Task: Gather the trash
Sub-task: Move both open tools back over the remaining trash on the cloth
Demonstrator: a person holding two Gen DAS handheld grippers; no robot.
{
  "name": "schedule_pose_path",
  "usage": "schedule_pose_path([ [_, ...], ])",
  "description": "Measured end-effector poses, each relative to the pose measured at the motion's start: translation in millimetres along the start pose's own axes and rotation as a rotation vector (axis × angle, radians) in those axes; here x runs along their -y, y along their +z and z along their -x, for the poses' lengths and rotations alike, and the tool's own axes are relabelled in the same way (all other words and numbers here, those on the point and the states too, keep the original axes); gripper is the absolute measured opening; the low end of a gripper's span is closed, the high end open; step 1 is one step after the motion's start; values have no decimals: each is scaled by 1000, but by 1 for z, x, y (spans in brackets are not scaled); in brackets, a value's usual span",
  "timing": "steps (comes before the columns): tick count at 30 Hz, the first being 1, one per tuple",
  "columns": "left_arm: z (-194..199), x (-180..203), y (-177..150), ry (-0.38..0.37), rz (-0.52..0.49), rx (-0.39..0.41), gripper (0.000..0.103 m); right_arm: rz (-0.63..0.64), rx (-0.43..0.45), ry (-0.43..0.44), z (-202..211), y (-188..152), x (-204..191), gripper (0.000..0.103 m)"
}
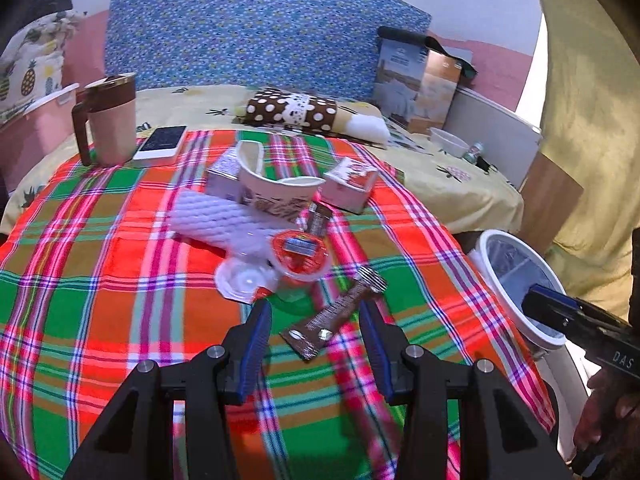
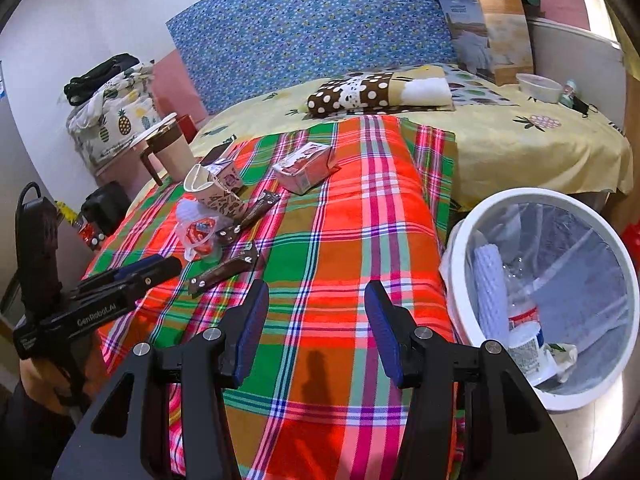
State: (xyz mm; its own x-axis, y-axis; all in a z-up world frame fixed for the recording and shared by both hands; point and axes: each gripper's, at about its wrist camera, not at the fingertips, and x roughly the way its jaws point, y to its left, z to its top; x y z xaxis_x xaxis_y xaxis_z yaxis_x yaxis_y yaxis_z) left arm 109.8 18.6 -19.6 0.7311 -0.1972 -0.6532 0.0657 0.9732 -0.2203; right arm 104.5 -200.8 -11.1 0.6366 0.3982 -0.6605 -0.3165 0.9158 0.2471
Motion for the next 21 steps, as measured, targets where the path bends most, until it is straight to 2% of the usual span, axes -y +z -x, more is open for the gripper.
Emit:
schedule_pose_path([
  [10, -5, -27, 2, 32, 59, -11, 45, 32, -21, 31, -14, 5, -17, 52],
  [21, 8, -56, -1, 59, 97, 2, 45, 125, -54, 103, -44, 16, -58, 52],
])
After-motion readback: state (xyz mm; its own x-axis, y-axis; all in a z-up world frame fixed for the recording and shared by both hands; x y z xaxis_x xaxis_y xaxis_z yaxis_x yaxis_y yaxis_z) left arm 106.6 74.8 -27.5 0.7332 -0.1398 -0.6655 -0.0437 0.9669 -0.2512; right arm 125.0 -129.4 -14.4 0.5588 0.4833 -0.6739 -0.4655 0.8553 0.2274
